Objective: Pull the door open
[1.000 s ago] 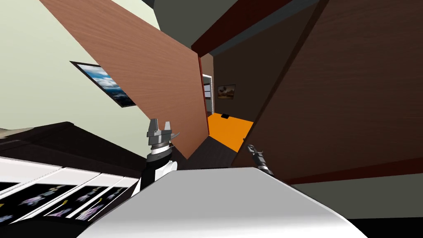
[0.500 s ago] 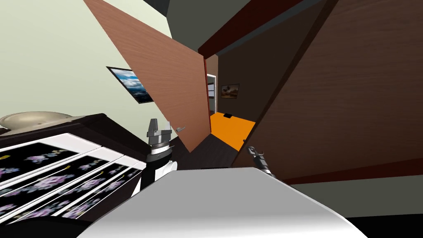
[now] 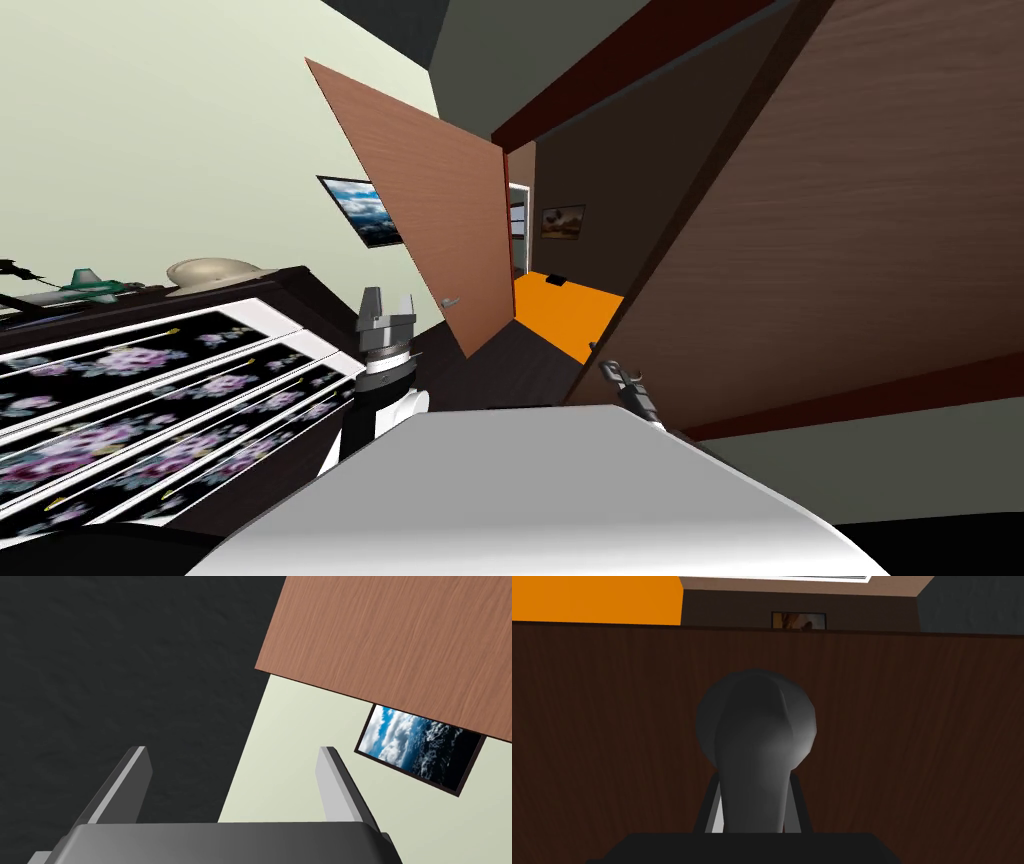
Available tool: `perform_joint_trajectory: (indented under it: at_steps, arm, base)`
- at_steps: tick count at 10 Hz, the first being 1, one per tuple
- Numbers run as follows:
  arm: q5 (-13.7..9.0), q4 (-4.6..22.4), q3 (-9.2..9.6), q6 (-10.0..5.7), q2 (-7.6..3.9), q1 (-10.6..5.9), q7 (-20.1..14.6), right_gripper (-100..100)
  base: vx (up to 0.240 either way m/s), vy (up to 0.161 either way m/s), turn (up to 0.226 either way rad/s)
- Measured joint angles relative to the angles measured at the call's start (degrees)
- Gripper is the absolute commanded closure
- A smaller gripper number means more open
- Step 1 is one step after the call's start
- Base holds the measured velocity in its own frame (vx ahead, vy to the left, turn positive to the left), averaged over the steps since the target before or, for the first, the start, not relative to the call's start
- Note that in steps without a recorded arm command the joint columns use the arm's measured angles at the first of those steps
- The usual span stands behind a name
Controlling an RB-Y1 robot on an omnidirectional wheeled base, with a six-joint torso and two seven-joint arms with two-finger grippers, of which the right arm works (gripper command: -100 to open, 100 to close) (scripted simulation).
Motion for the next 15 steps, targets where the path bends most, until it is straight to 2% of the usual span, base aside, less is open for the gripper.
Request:
perform_joint_trajectory:
  at_steps: [4,6,8,9,11,12,13,14,15]
  arm:
    - [1.89,0.78,-0.98,2.12,0.72,-3.6,-0.08,100]
    - [3.24,2.86,-1.52,2.5,1.23,-6.14,-0.38,100]
    - [4.45,1.14,-2.07,4.41,2.01,-6.38,-0.08,100]
    - [4.92,1.11,-2.24,5.14,2.41,-7.05,0.14,100]
    - [5.96,3.17,-2.51,5.56,2.68,-9.65,-0.2,100]
    - [6.64,1.83,-2.76,6.88,3.38,-10.04,0.1,100]
    - [7.13,1.96,-2.82,7.65,3.55,-10.92,0.09,100]
    - [7.75,0.67,-3.0,8.88,3.77,-11.09,0.0,100]
    - [8.15,1.98,-2.99,8.53,4.13,-12.13,0.0,100]
  base:
    - [-0.236,-0.019,0.073]
    - [-0.231,-0.043,0.067]
    - [-0.192,-0.029,0.053]
    - [-0.108,-0.019,0.023]
    - [-0.182,-0.051,0.083]
    - [-0.145,-0.06,0.083]
    - [-0.2,-0.073,0.071]
    - [-0.168,-0.058,0.029]
    - [-0.097,-0.039,0.004]
